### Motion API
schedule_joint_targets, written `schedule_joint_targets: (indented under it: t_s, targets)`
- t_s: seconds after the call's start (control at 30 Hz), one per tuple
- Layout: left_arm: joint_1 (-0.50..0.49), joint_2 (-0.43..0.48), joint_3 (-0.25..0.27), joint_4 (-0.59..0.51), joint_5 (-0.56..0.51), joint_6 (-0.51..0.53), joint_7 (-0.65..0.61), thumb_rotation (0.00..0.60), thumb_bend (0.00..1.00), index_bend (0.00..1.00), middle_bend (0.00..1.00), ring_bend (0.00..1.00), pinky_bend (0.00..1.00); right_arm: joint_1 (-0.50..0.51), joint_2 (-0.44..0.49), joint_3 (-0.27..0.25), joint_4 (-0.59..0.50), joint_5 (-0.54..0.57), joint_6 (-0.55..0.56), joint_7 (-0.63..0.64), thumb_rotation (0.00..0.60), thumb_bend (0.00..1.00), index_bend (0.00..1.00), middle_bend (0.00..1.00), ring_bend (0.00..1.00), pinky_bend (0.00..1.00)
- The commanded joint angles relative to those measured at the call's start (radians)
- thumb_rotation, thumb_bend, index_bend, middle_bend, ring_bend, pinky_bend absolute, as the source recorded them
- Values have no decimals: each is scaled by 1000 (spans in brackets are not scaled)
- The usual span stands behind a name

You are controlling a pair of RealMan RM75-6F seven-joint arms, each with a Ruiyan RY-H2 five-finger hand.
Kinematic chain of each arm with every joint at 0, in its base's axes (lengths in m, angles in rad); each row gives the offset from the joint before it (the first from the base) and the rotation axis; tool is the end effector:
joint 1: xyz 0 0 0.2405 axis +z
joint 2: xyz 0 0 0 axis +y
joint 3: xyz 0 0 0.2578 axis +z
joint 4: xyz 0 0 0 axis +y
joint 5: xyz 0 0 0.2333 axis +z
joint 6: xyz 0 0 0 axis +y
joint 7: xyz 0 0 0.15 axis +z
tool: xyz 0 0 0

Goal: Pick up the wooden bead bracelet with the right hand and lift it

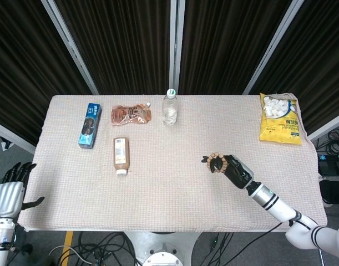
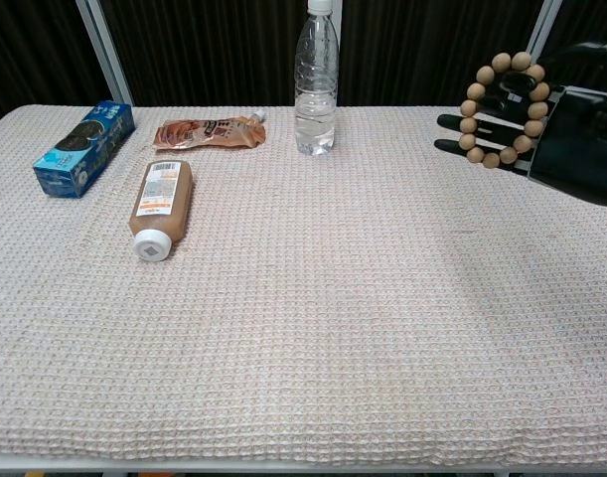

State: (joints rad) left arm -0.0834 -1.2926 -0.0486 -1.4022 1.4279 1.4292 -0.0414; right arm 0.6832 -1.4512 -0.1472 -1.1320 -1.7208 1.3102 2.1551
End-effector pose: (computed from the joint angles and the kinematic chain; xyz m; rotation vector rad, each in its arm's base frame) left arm -0.3603 0.1895 0.0981 -1.3334 -0.9827 -0.8380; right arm -0.2319 -0.3232 0.0110 -0.7665 2.2775 -1.4361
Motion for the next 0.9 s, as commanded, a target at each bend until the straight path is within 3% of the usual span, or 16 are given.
schedule_joint_targets:
  t_s: [0.03, 0.17, 0.4, 0.9]
  targets:
    - [-1, 1, -1, -3, 1, 1, 4, 600, 0, 140, 99, 0, 117, -4, 6, -1, 0, -2, 5, -8, 177, 864, 641, 564, 236, 0]
    - [-3, 1, -2, -6, 2, 0, 7, 600, 0, 140, 99, 0, 117, -10, 11, -1, 9, -6, 17, -16, 174, 997, 619, 564, 236, 0]
    - [-4, 1, -3, -7, 0, -1, 10, 600, 0, 140, 99, 0, 117, -15, 10, -4, 28, -16, 31, -23, 173, 1000, 507, 555, 214, 0]
    - [-6, 0, -3, -5, -1, -3, 9, 600, 0, 140, 99, 0, 117, -22, 17, -16, 57, -37, 58, -34, 196, 1000, 444, 527, 191, 0]
